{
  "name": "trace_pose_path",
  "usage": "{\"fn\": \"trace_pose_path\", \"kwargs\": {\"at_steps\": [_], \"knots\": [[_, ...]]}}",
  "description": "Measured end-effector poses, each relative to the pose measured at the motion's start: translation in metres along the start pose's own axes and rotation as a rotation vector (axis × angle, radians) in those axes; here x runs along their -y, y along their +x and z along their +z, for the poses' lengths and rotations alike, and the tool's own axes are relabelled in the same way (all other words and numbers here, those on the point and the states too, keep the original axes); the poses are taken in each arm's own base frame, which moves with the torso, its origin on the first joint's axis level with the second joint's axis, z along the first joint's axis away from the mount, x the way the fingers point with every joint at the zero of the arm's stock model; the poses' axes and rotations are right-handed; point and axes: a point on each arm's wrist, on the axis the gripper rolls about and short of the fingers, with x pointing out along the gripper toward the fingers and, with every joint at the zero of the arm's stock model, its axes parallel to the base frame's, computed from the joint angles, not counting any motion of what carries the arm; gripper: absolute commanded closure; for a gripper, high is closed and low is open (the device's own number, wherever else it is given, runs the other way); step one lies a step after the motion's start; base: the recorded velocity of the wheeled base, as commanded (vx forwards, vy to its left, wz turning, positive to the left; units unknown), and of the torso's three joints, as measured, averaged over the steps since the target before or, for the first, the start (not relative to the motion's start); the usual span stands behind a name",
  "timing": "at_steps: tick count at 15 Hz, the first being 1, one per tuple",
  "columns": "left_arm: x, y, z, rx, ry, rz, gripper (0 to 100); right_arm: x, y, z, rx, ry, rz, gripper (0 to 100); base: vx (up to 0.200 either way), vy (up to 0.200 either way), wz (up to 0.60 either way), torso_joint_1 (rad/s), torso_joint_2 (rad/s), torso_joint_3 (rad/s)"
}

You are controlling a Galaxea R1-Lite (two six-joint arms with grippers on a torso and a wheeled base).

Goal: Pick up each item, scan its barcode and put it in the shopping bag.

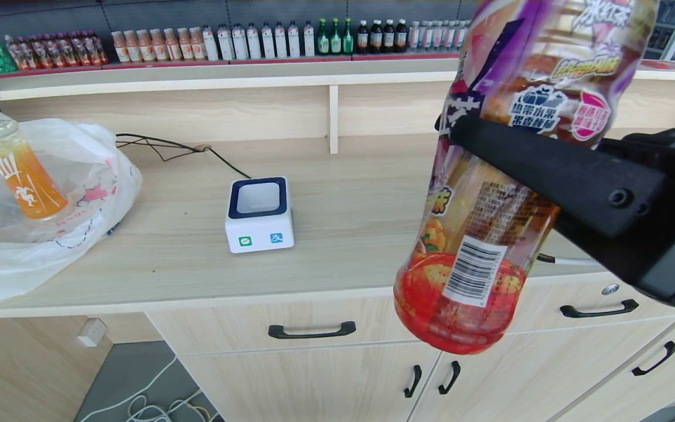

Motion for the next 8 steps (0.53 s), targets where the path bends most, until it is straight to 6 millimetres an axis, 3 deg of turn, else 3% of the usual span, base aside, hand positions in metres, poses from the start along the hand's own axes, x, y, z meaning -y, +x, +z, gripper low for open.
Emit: {"fn": "trace_pose_path", "kwargs": {"at_steps": [8], "knots": [[0.0,0.0,0.0,0.0,0.0,0.0,0,0.0005,-0.0011,-0.0011,0.019,-0.046,-0.068,100,0.0,0.0,0.0,0.0,0.0,0.0]]}}
